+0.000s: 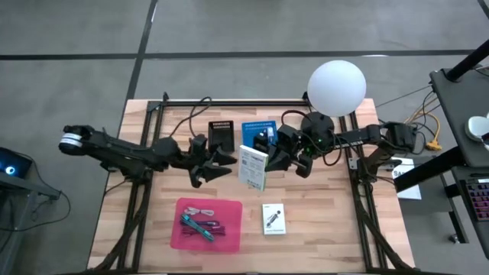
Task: Pick and place items into bin
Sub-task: Put the top white card reader box into the black basket
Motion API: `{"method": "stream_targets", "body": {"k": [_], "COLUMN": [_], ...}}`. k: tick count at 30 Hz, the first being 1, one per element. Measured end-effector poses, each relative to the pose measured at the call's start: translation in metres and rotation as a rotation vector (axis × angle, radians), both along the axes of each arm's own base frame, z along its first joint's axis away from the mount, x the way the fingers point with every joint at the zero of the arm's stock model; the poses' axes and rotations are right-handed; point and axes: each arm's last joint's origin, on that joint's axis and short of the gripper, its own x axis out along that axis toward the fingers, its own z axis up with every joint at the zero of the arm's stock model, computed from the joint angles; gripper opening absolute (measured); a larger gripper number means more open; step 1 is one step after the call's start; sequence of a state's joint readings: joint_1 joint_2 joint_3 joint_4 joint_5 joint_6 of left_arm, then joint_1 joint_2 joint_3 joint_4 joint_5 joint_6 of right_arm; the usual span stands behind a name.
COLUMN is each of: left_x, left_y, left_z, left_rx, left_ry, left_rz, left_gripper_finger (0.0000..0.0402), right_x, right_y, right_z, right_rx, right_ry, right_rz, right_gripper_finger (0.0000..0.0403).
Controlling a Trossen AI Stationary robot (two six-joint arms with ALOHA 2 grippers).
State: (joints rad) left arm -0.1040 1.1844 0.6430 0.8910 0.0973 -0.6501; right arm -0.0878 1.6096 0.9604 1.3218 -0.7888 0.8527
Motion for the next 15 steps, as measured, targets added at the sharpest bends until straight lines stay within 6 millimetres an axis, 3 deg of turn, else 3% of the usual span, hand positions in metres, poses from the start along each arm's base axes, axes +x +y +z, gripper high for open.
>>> {"method": "stream_targets", "body": {"k": [7,15], "left_x": [0.017,0.022], "left_y": [-0.002,-0.004], "left_z": [-0.004,0.000], "left_rx": [0.002,0.012], "left_ry": [0.010,-0.048], "left_rz": [0.000,-0.041], "left_gripper_finger": [0.0224,0.0224], "right_x": [0.000,0.000], "right_y": [0.000,-0.002], "right_z": [0.000,-0.001], "right_rx": [0.000,-0.003], "right_ry": [0.008,0.008], "right_rz": [0.007,0.000], "right_gripper_finger": [0.0008,0.0008]}}
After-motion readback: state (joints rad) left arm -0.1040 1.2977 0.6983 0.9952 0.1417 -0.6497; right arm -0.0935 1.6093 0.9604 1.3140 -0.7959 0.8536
